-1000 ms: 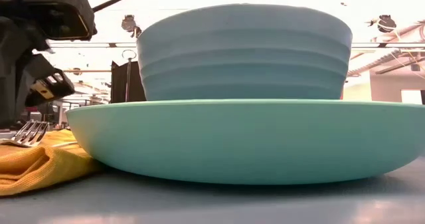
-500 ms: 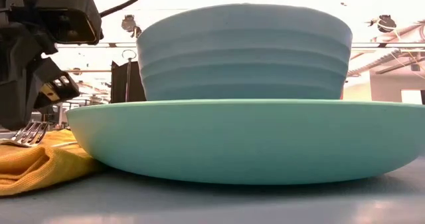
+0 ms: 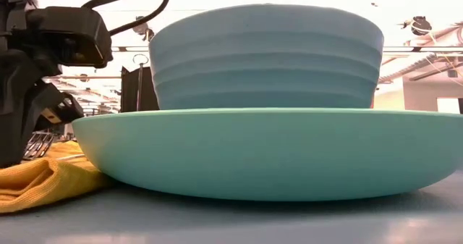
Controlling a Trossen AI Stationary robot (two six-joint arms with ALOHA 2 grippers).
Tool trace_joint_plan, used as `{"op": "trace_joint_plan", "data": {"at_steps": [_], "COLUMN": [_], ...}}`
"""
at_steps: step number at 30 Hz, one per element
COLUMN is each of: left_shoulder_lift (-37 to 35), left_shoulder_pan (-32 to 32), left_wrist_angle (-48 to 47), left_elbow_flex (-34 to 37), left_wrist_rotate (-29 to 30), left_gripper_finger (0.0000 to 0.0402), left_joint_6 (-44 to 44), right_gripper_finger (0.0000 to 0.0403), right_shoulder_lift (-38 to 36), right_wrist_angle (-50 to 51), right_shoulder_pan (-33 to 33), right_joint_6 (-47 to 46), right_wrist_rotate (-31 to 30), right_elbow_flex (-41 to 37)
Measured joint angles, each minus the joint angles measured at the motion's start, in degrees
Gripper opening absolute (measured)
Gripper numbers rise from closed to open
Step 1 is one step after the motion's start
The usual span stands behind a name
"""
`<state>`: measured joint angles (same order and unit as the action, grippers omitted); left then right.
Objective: Set up tray
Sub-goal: Adjust the fork on the napkin, then adjust the spoon on the napkin
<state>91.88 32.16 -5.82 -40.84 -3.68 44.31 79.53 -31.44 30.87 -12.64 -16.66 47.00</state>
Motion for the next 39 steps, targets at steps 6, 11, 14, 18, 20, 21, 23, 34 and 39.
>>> {"op": "trace_joint_plan", "data": {"at_steps": [6, 11, 14, 18, 20, 21, 23, 34, 39], "left_shoulder_lift": [0.0, 0.0, 0.0, -1.8, -3.4, -4.5, -6.8, -10.2, -10.1], "left_shoulder_pan": [0.1, 0.1, 0.1, 0.1, -0.2, -0.4, -1.2, -12.5, -16.5], "left_wrist_angle": [-0.3, -0.4, -0.4, -0.5, -1.6, -2.7, -4.4, -7.8, -8.3], "left_elbow_flex": [0.0, 0.0, 0.0, 0.0, -0.1, -0.1, -0.1, -0.1, -0.1], "left_wrist_rotate": [-1.1, -0.8, -0.4, 3.9, 6.9, 8.3, 11.2, 10.7, 5.0], "left_gripper_finger": [0.0000, 0.0000, 0.0000, 0.0001, 0.0001, 0.0001, 0.0001, 0.0001, 0.0012], "left_joint_6": [0.7, 0.7, 0.5, -1.8, -3.3, -4.0, -5.2, -10.4, -12.1], "right_gripper_finger": [0.0000, 0.0000, 0.0000, 0.0000, 0.0000, 0.0000, 0.0000, 0.0000, 0.0000], "right_shoulder_lift": [0.0, 0.0, 0.0, 0.0, 0.0, 0.0, 0.0, 0.0, 0.0], "right_wrist_angle": [0.0, 0.0, 0.0, 0.0, 0.0, 0.0, 0.1, 0.4, 0.5], "right_shoulder_pan": [0.0, 0.0, 0.0, 0.0, 0.0, 0.0, 0.0, 0.0, 0.0], "right_joint_6": [0.0, -0.2, -0.2, -0.2, -0.2, -0.2, -0.2, -0.2, -0.2], "right_wrist_rotate": [0.0, 0.0, 0.0, 0.0, 0.0, 0.0, 0.0, 0.0, 0.0], "right_elbow_flex": [0.0, 0.0, 0.0, 0.0, 0.0, 0.0, 0.0, 0.0, 0.0]}}
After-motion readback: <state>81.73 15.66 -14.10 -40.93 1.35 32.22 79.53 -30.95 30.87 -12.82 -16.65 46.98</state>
